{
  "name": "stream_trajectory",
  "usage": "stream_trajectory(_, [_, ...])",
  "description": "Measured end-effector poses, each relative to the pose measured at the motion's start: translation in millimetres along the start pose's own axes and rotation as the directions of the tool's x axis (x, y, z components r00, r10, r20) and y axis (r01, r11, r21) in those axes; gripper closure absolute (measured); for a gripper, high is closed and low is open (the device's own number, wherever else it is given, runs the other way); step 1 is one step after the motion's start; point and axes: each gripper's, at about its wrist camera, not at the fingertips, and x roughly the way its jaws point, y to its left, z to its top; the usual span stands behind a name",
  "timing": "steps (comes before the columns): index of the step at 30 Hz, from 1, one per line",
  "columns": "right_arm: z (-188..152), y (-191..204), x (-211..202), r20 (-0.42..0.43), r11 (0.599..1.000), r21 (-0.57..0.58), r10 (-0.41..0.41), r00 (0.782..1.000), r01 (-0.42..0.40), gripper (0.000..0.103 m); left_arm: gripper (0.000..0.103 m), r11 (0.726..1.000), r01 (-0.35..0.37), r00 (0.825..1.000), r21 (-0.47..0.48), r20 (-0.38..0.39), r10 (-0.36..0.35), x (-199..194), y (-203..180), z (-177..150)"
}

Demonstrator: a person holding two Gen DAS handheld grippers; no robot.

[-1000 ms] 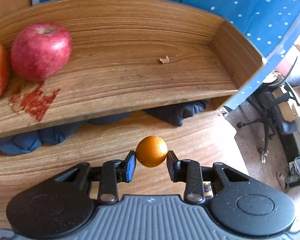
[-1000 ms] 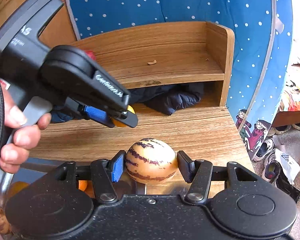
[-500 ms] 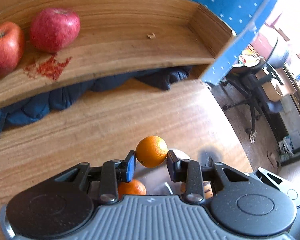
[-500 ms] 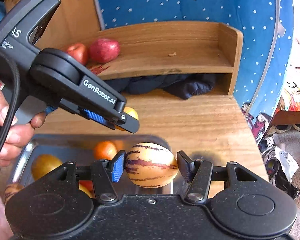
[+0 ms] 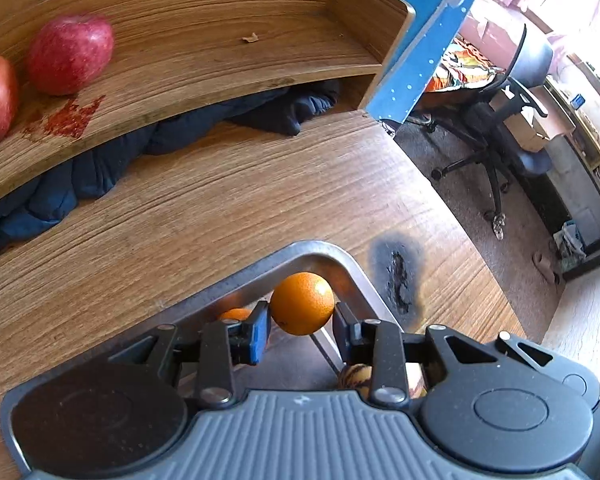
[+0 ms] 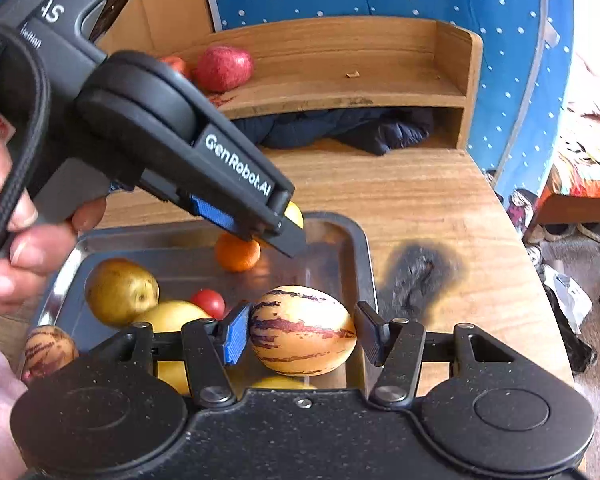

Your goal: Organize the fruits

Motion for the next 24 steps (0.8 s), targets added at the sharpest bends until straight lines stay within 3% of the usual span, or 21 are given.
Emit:
stream_trajectory(7, [-9.9, -0.2, -18.5, 0.041, 0.999, 0.033, -0.030, 0.999, 0.029, 0.037, 0.056, 1.000, -0.007, 1.000, 0.005, -0.001, 0.007, -5.6, -4.4, -7.6])
stream_trajectory(14, [-18.1, -1.0, -38.5, 0.083, 0.997, 0.060, -0.057, 0.995, 0.052, 0.008, 0.018, 0.999, -0.045, 0.998, 0.005, 0.048, 0.045, -22.5, -9.6, -18.1])
stream_trajectory(16, [-16.5, -4.3, -44.3, 0.097, 0.997, 0.064, -0.056, 0.994, 0.050, 0.001, 0.015, 0.998, -0.066, 0.995, -0.010, 0.068, 0.066, -30.5, -10.7, -21.4])
stream_trajectory(19, [-12.4, -7.3, -54.2, 0.137, 0.997, 0.036, -0.067, 0.988, 0.062, 0.001, 0.002, 0.994, -0.091, 0.989, -0.054, 0.115, 0.097, -43.6, -11.2, -28.5])
stream_trajectory(24, [-11.4, -14.5, -71.7, 0.173, 0.999, 0.015, -0.054, 0.983, 0.052, 0.001, 0.001, 0.975, -0.168, 0.968, -0.143, 0.162, 0.191, -67.1, -15.2, -44.3])
